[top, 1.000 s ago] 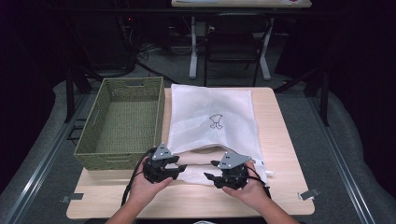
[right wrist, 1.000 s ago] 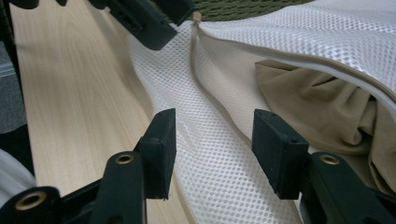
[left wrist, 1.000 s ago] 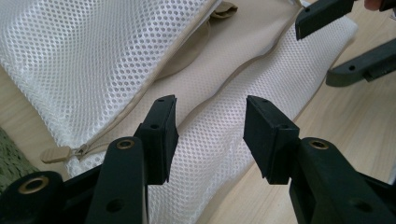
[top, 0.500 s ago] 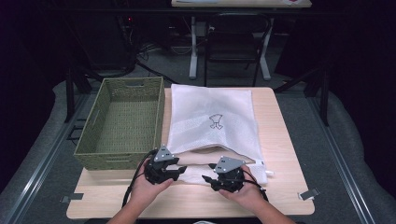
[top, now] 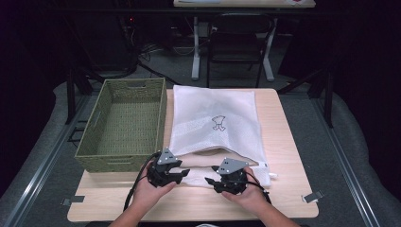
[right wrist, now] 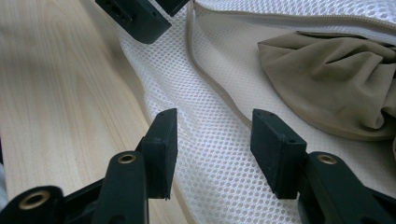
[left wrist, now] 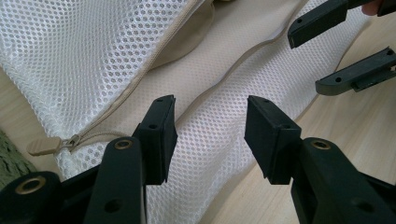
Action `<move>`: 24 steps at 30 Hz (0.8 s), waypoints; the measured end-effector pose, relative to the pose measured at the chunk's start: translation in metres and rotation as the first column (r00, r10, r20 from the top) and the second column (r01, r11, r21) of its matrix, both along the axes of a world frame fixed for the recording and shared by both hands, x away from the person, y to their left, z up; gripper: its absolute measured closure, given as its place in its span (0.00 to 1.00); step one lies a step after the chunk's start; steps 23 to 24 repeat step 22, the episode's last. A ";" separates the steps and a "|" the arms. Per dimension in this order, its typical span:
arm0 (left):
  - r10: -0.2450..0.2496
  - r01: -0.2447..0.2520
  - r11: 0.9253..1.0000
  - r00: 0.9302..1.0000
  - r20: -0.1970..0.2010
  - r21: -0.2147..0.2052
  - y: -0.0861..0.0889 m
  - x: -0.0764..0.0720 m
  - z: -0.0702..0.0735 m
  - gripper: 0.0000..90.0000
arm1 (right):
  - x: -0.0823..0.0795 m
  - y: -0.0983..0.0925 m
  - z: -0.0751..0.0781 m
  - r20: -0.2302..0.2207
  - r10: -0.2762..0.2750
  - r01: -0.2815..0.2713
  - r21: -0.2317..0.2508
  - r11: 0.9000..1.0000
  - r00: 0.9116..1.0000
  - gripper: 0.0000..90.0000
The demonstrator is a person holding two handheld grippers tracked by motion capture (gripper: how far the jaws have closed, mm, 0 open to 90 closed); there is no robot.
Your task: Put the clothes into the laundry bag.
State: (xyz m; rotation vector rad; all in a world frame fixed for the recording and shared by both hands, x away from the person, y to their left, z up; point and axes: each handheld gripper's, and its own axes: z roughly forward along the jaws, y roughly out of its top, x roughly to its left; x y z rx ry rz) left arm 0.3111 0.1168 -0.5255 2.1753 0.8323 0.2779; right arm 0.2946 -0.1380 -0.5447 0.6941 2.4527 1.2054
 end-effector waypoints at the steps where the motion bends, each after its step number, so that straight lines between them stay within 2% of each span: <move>1: 0.000 0.000 1.000 1.000 0.000 -0.001 0.000 0.000 0.000 0.59 | 0.000 0.000 0.000 0.001 -0.001 0.001 -0.001 1.000 1.000 0.57; 13: -0.006 0.006 1.000 1.000 0.003 0.010 0.000 0.000 0.000 0.59 | 0.000 0.000 0.000 0.004 0.000 0.000 -0.007 1.000 1.000 0.57; 24: 0.001 -0.001 1.000 1.000 0.007 -0.001 0.000 0.000 0.000 0.59 | -0.001 -0.001 0.002 0.020 -0.005 0.005 0.004 1.000 1.000 0.57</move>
